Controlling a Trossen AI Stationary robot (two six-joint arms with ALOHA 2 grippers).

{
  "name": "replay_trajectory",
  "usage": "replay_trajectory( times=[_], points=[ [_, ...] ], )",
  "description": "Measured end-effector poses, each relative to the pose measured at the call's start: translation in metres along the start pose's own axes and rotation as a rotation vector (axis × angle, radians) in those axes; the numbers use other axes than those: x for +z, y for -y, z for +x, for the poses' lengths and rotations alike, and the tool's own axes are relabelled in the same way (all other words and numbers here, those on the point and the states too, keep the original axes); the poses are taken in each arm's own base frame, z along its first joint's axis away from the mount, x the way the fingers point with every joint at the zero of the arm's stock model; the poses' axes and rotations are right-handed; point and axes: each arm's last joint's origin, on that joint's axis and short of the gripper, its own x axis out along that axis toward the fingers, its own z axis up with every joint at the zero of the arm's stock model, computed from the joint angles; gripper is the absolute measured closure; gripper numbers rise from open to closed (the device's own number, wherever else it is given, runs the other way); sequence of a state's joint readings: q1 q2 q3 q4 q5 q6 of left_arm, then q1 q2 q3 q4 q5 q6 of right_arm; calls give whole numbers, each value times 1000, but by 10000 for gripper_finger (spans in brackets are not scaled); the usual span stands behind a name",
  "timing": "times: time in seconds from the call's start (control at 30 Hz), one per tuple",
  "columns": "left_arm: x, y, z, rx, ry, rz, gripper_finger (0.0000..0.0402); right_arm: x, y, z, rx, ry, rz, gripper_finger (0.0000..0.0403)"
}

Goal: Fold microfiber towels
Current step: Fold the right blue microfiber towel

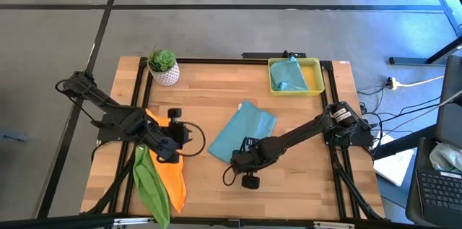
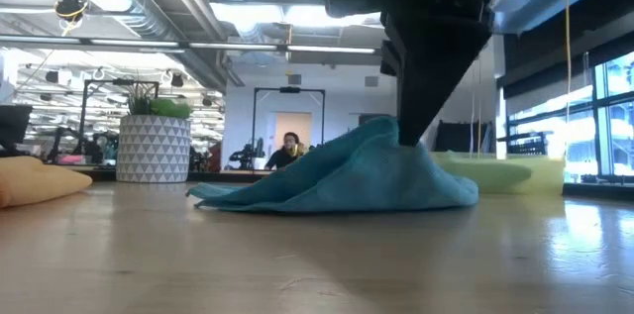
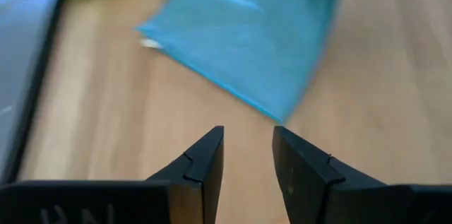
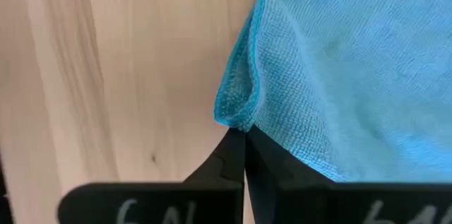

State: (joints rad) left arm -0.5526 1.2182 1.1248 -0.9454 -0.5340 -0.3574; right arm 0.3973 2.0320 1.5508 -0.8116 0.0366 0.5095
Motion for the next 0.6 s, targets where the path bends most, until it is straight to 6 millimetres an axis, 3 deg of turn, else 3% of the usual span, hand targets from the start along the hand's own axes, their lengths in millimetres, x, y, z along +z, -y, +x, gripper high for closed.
replay_trajectory(
  times=[0.27, 0.47, 0.6],
  points=[
    [0, 5, 6, -87, 21, 150, 288, 0, -2, 0, 49, -11, 72, 398],
    [-12, 9, 22, -213, -33, 150, 292, 3, -3, 0, 64, 10, 141, 398],
    [-7, 12, 35, -270, 76, 97, 305, 5, -4, -2, 74, 23, 172, 398]
  ],
)
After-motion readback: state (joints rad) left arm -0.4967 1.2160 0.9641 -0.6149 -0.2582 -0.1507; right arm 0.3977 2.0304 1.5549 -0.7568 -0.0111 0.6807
